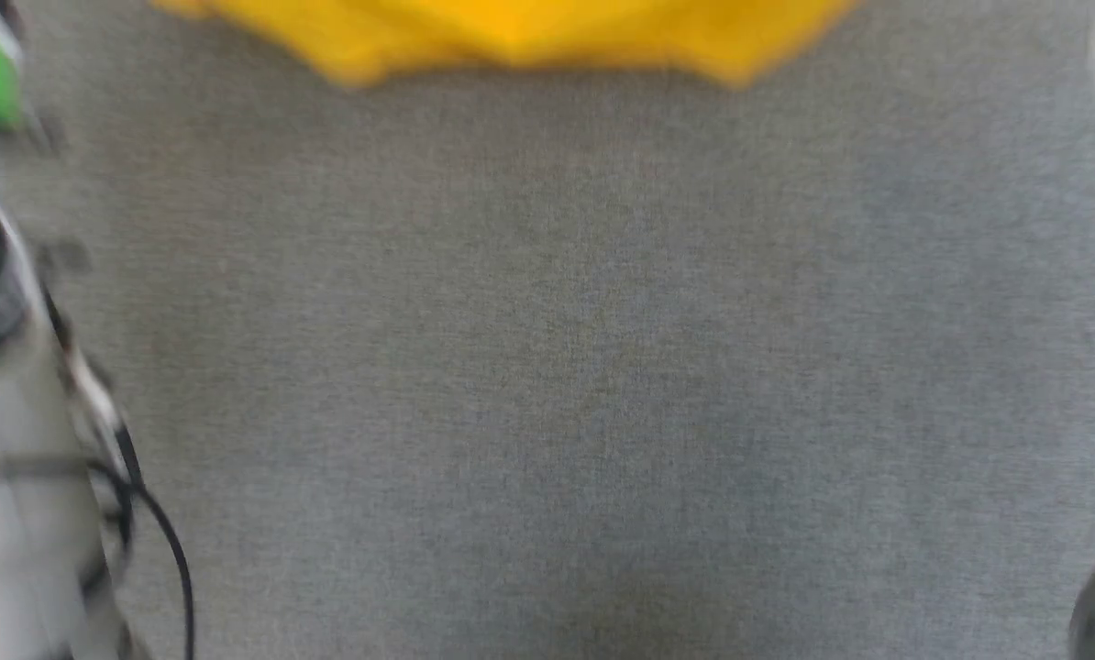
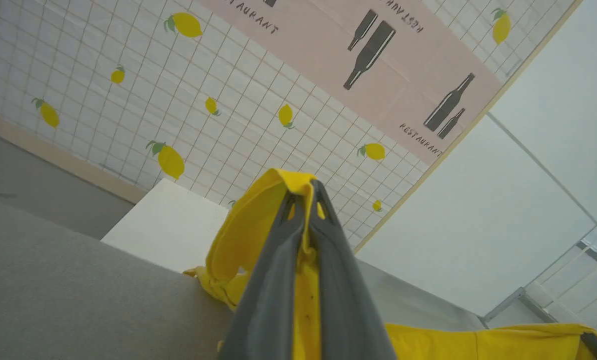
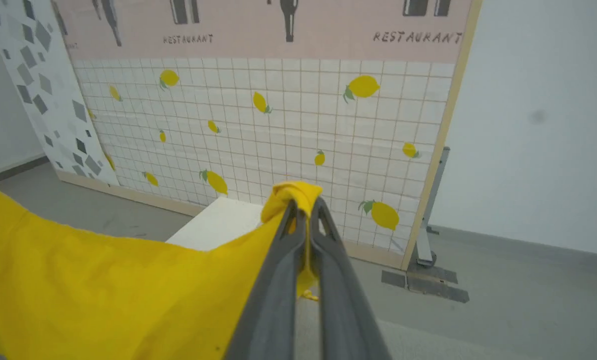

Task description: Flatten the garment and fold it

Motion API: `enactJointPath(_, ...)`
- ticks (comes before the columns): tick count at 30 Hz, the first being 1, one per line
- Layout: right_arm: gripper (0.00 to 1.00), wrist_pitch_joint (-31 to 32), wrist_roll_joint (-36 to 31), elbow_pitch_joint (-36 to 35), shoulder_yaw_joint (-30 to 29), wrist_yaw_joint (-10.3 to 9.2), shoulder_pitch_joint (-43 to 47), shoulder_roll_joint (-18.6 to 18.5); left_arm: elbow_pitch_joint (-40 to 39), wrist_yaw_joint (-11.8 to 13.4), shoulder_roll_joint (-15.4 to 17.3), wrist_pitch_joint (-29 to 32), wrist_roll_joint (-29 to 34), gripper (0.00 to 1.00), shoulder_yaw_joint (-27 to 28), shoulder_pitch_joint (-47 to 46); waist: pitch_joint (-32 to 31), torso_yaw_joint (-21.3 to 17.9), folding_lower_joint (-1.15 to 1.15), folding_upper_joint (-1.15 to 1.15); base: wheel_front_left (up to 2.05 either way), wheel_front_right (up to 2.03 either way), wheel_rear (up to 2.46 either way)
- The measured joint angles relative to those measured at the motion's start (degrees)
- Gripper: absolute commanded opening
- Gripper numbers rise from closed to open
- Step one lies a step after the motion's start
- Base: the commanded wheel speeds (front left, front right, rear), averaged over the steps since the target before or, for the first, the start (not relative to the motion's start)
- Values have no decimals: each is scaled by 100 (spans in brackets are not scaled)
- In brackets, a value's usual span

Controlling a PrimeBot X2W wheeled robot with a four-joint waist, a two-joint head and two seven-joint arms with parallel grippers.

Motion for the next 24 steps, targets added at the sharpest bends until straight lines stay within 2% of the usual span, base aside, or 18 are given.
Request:
enactJointPath(6, 0, 256, 178, -924, -503, 0, 1783, 392, -661, 321, -336, 54, 19, 0, 20, 1909, -510, 32, 0, 0, 0, 0, 0)
enactJointPath(11, 0, 307, 387, -1114, -665, 0, 3097, 684, -784, 499, -541, 204, -156, 0, 63, 3386, -980, 45, 0, 0, 0, 0, 0)
enactJointPath(18, 0, 308, 923, -823, -1228, -1, 4738, 787, -363, 389, -144, 616, 432, 0, -502, 4929, -1623, 83, -1, 0, 0, 0, 0)
enactJointPath(24, 0, 504, 1263, -417, -1680, 0, 5845, 800, -100, 296, 257, 1173, 517, 0, -725, 5777, -2131, 143, -1, 0, 0, 0, 0)
